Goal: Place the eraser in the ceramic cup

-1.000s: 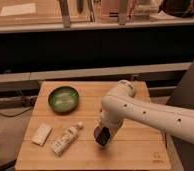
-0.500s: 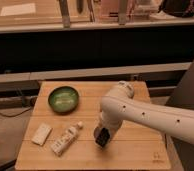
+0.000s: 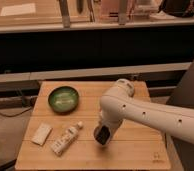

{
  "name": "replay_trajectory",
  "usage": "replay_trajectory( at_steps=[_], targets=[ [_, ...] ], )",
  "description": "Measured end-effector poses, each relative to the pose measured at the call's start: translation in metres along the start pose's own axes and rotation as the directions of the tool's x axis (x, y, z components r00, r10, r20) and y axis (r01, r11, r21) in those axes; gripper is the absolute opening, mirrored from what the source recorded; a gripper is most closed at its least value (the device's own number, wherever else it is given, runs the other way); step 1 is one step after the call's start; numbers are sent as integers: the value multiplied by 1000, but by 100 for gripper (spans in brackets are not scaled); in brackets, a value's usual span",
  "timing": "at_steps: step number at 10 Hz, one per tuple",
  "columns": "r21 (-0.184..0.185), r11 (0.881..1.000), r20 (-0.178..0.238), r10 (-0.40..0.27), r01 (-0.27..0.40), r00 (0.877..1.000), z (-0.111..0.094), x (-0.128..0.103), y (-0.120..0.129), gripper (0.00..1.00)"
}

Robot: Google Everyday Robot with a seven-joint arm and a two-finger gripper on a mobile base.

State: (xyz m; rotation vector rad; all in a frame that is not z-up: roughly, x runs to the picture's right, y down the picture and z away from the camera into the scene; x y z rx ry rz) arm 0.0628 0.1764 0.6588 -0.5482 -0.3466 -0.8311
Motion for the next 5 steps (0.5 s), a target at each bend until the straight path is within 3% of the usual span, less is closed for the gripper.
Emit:
replay_trajectory(
  at_steps=[3, 5],
  targets=[
    [30, 999, -59, -12, 14, 998, -2, 2, -5, 0],
    [45, 998, -131, -36, 42, 991, 4, 3, -6, 0]
  ],
)
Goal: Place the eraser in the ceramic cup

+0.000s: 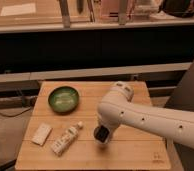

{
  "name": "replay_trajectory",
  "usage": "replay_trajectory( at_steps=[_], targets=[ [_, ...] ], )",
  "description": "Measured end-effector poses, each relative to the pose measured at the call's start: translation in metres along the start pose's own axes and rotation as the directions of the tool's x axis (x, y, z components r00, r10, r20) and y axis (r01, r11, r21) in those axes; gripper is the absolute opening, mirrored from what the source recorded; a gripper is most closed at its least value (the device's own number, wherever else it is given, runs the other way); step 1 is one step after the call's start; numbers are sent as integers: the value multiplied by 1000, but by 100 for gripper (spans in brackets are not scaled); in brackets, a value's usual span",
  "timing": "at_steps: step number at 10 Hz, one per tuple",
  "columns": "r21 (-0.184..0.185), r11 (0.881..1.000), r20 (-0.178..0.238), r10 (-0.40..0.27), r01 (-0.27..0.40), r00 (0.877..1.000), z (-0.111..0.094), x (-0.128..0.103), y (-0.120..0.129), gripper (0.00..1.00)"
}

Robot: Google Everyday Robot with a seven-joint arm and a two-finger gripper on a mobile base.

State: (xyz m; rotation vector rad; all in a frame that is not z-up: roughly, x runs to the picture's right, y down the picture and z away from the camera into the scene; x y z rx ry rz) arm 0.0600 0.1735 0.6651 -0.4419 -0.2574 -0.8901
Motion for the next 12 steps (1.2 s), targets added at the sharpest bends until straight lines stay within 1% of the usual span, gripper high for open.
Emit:
replay_trajectory(
  at_steps=[2, 3, 5, 6, 7, 8, 9, 11, 12],
  targets=[
    [7, 1000, -50, -23, 24, 998, 4, 0, 0, 0],
    [8, 999, -84, -41, 42, 996, 6, 0, -1, 0],
    [9, 997, -131, -69, 71, 989, 8, -1, -6, 0],
    [8, 997, -139, -73, 75, 988, 9, 0, -6, 0],
    [6, 996, -157, -86, 88, 984, 10, 1, -7, 0],
    [6, 995, -165, -93, 95, 982, 11, 1, -8, 2],
    [4, 994, -173, -103, 106, 980, 12, 0, -8, 10],
    [-4, 992, -190, -123, 125, 974, 13, -1, -6, 32],
    [-3, 992, -194, -127, 129, 973, 13, -2, -6, 40]
  ],
)
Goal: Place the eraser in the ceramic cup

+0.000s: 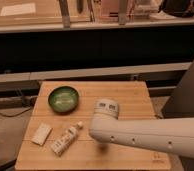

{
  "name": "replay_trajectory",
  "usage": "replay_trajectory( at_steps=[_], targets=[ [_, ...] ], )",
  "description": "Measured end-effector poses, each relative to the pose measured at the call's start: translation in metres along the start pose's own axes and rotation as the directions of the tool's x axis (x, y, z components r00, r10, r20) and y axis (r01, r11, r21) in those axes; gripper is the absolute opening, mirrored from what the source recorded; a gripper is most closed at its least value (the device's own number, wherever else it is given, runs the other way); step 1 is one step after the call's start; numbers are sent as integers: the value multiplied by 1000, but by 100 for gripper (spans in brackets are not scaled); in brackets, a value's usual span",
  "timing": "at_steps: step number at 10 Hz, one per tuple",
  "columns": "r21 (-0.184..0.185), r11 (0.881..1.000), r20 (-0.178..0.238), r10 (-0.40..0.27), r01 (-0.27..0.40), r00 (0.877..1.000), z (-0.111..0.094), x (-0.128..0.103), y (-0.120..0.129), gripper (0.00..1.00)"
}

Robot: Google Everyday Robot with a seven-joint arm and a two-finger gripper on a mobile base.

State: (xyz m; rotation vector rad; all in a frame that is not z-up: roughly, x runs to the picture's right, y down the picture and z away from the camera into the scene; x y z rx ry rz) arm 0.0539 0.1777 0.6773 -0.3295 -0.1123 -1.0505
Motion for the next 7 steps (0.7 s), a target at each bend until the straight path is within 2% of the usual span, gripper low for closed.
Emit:
replay_trajectory(
  at_steps=[1, 3, 5, 7],
  targets=[
    [5, 1000, -3, -6, 6, 1000, 0, -1, 0, 54],
    [10, 1000, -4, -8, 8, 1000, -1, -2, 0, 72],
    [12, 1000, -3, -15, 15, 1000, -1, -3, 0, 80],
    [14, 1000, -2, -20, 20, 1000, -1, -4, 0, 80]
  ],
)
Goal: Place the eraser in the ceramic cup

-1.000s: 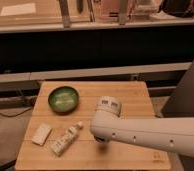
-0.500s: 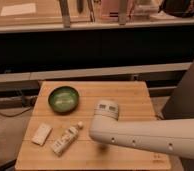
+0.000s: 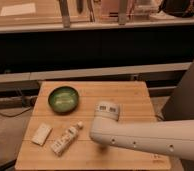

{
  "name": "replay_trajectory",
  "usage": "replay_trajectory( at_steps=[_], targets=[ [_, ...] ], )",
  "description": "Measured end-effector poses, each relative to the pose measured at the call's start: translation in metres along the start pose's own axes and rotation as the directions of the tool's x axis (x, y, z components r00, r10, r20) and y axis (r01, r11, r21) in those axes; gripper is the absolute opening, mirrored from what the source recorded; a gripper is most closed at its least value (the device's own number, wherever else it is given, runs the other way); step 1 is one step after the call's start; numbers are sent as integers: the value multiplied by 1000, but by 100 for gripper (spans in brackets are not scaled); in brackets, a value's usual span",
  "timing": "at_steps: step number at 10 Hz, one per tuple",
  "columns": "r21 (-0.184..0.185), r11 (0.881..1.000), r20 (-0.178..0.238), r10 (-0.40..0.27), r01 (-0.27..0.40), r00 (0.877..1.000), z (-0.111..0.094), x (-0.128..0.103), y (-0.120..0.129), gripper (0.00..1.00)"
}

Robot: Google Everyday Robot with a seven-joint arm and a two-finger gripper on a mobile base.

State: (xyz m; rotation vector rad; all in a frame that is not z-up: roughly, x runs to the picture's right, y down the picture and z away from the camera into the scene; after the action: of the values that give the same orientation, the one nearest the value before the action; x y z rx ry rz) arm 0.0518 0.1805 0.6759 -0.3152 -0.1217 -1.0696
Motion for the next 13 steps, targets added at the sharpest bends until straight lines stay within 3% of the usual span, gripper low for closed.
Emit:
replay_trajectory(
  at_steps=[6, 7, 8, 9, 10, 11, 13],
  targets=[
    [0, 1000, 23, 4, -4, 1000, 0, 1, 0, 80],
    [-1, 1000, 64, 11, -11, 998, 1, 2, -1, 80],
    [-12, 1000, 154, 28, -26, 988, 3, 6, -1, 80],
    [-14, 999, 259, 39, -37, 965, 4, 8, -4, 80],
    [-19, 999, 327, 52, -49, 944, 5, 10, -4, 80],
    [-22, 997, 412, 72, -69, 908, 9, 12, -4, 80],
    [-27, 995, 494, 93, -92, 864, 14, 16, -2, 80]
  ],
)
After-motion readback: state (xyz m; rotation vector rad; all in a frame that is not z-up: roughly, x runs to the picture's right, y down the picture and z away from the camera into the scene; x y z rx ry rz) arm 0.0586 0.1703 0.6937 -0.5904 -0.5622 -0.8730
